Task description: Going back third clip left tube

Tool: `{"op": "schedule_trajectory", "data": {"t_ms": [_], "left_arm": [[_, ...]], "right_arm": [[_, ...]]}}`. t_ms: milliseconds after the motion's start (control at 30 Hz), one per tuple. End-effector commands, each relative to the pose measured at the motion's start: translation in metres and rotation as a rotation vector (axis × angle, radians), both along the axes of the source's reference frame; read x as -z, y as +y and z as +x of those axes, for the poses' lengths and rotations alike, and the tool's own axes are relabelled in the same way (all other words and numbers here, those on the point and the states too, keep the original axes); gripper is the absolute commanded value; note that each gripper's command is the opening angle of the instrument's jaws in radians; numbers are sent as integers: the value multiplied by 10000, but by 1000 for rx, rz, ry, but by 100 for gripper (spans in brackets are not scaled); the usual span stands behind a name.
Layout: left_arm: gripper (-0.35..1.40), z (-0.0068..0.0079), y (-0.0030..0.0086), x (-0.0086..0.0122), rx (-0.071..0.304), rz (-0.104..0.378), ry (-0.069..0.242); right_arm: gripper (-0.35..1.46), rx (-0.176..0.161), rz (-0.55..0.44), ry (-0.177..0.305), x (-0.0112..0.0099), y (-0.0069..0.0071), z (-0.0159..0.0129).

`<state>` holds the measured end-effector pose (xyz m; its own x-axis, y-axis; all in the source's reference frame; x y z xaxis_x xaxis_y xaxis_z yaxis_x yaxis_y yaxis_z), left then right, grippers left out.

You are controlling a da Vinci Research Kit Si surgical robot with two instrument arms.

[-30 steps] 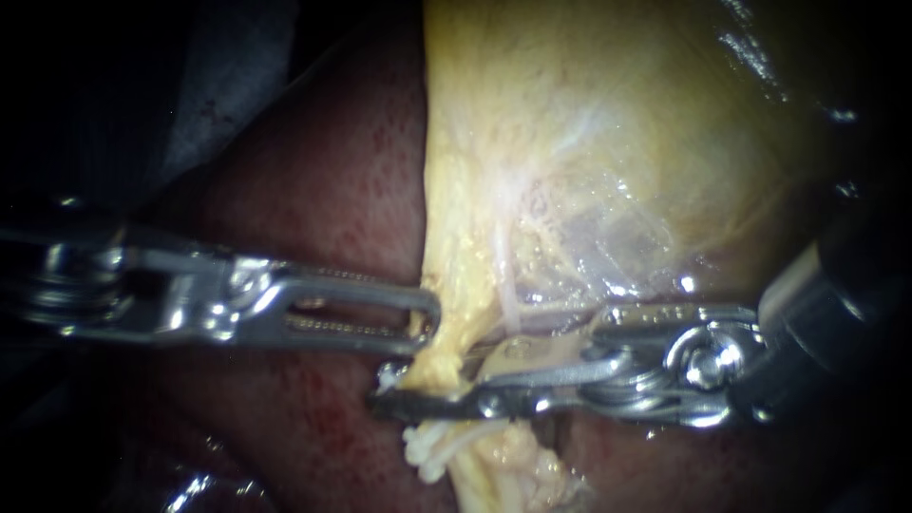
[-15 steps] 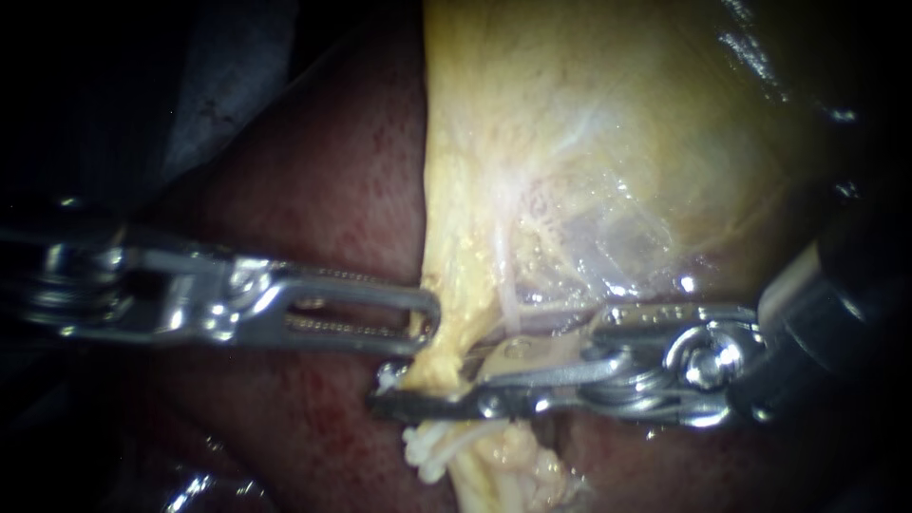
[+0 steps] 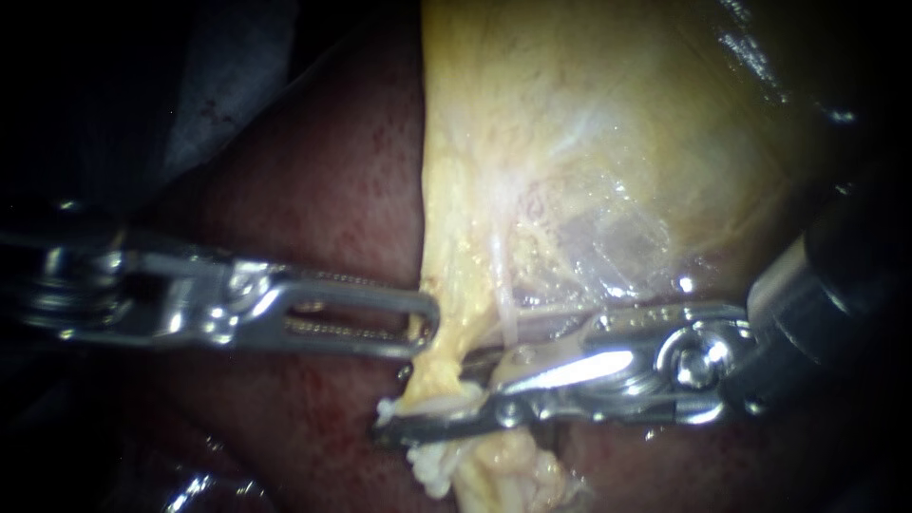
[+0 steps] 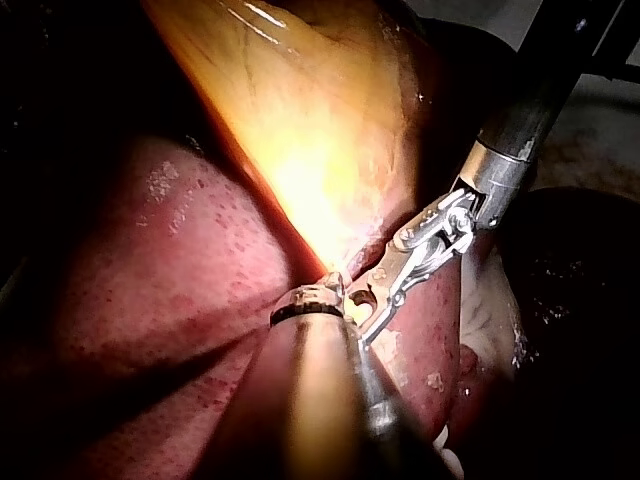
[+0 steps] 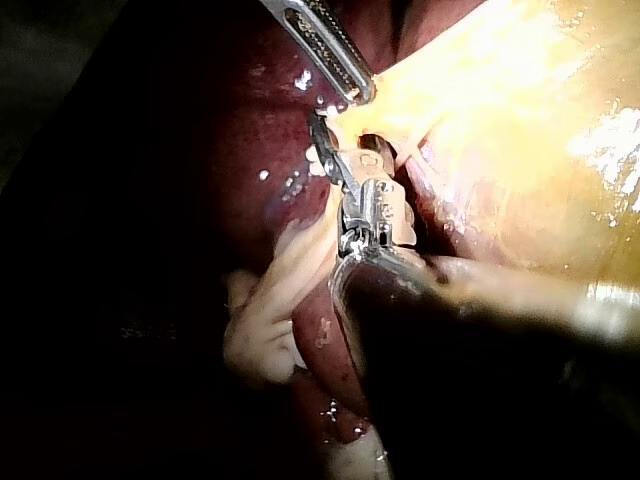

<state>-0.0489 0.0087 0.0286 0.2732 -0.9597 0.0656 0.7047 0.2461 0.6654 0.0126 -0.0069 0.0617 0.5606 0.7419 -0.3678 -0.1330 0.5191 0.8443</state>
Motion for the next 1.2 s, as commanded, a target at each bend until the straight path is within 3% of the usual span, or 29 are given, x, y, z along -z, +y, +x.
{"op": "schedule_trajectory", "data": {"t_ms": [33,500,933,1200], "left_arm": [[-35,0,0,0,0,0,0],[-35,0,0,0,0,0,0],[-35,-1,0,0,0,0,0],[-35,-1,0,0,0,0,0]], "right_arm": [[48,1,-6,2,0,0,0],[49,8,-35,5,-11,-9,13],[48,96,-213,90,-16,-10,10],[46,108,-231,102,-14,-9,4]]}}
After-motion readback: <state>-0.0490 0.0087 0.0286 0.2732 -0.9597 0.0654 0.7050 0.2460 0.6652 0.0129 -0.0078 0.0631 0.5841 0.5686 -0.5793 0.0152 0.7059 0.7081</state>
